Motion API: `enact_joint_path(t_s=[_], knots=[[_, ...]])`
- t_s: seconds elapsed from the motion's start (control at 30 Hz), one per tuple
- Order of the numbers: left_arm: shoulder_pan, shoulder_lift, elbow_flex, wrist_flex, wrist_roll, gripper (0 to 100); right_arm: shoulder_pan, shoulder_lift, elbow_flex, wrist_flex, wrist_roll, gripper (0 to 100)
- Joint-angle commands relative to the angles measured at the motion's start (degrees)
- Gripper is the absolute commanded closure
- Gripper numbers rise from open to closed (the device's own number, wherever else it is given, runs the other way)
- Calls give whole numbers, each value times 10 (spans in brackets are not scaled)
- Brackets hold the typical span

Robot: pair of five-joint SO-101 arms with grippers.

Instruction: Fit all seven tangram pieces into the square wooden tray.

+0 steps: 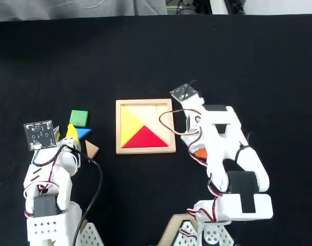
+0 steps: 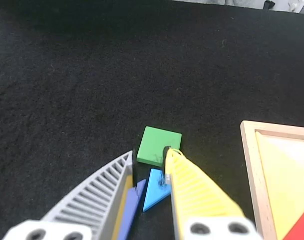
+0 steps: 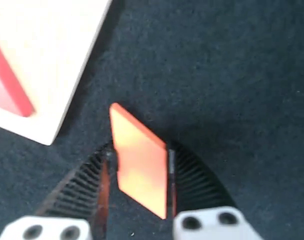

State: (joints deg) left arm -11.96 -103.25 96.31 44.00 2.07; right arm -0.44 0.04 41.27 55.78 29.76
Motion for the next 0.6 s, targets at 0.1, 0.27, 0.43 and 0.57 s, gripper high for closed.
enact_joint_path(t_s=[0.1,0.27,0.43,0.57], knots=[[5,-4,12,-10,-4,884,-4,-49,-64,91,-67,985],[5,-4,12,-10,-4,884,-45,-116,-159,165,-173,987],[5,-4,12,-10,-4,884,-125,-108,-211,164,-286,987],[5,-4,12,-10,-4,884,-153,-61,-255,164,-292,987]])
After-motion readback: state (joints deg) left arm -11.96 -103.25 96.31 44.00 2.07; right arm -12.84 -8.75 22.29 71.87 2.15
